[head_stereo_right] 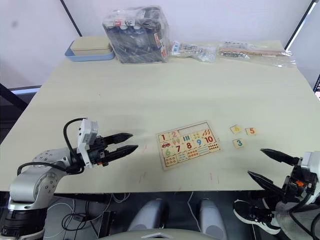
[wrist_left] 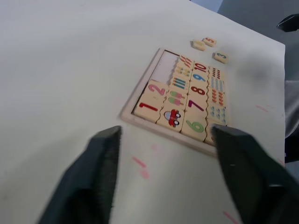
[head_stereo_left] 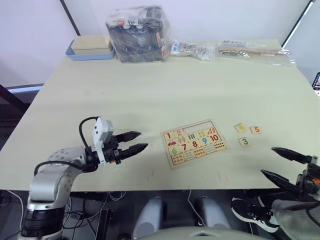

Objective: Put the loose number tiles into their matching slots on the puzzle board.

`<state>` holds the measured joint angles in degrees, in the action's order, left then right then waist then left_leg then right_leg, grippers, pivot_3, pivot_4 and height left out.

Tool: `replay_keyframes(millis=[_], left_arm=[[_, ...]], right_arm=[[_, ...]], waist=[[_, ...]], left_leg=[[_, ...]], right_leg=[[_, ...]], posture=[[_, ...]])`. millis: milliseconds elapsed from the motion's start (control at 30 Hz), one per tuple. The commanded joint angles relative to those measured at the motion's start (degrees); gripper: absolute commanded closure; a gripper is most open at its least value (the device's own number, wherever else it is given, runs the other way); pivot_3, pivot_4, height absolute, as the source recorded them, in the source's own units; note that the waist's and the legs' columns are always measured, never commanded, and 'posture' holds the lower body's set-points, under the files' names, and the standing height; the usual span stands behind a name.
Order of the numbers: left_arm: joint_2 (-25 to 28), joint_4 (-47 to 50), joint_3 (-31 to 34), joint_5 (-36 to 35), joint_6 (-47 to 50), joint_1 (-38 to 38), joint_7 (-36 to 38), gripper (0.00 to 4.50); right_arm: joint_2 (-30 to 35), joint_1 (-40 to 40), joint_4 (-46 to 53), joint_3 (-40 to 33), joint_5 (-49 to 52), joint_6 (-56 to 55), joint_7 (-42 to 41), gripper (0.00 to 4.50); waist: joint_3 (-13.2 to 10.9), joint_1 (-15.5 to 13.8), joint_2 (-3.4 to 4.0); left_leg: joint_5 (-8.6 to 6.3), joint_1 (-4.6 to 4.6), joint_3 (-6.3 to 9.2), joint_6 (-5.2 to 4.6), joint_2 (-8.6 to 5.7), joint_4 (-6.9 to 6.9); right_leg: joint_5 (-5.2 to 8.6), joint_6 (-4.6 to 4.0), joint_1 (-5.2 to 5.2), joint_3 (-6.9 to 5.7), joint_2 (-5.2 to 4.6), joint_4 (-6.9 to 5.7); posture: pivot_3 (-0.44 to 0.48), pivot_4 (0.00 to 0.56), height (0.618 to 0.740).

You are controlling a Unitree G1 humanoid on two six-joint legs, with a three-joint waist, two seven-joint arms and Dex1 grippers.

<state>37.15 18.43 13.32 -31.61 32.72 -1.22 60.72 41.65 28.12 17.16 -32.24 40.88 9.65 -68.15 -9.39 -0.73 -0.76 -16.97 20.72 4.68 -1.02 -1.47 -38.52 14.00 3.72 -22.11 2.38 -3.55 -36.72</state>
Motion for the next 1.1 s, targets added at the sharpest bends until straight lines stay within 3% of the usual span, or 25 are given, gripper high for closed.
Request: replay_keyframes(millis=[33, 433, 1100], left_arm=[[0.6, 0.2, 1.4, -0.4, -3.4, -1.8, 0.5, 0.04], [0.6, -1.6, -1.0, 0.8, -9.7, -4.7, 0.6, 0.04], [0.8, -3.4, -1.5, 1.0, -13.7, -7.7, 0.3, 0.04]], right_arm=[[0.6, -0.7, -1.4, -2.3, 0.1, -0.9, -1.0, 0.0], [2.8, -7.2, -7.4, 0.0, -2.2, -0.5, -3.9, 0.0], [3.3, -10.0, -8.9, 1.4, -4.5, -0.9, -5.1, 0.0]], waist=[[0.0, 0.0, 0.0], [0.0, 0.0, 0.06], [0.0, 0.0, 0.07]], left_leg=[[0.0, 0.0, -0.01, 0.0, 0.0, 0.0], [0.0, -0.02, -0.08, 0.0, 0.03, 0.04], [-0.01, 0.01, -0.08, -0.01, 0.02, 0.1]], right_leg=[[0.0, 0.0, 0.0, 0.0, 0.0, 0.01], [0.0, 0.01, 0.0, 0.04, 0.02, 0.04], [-0.02, 0.03, -0.01, 0.02, -0.01, 0.14]], posture=[[0.0, 0.15, 0.74], [0.0, 0.15, 0.74], [0.0, 0.15, 0.74]])
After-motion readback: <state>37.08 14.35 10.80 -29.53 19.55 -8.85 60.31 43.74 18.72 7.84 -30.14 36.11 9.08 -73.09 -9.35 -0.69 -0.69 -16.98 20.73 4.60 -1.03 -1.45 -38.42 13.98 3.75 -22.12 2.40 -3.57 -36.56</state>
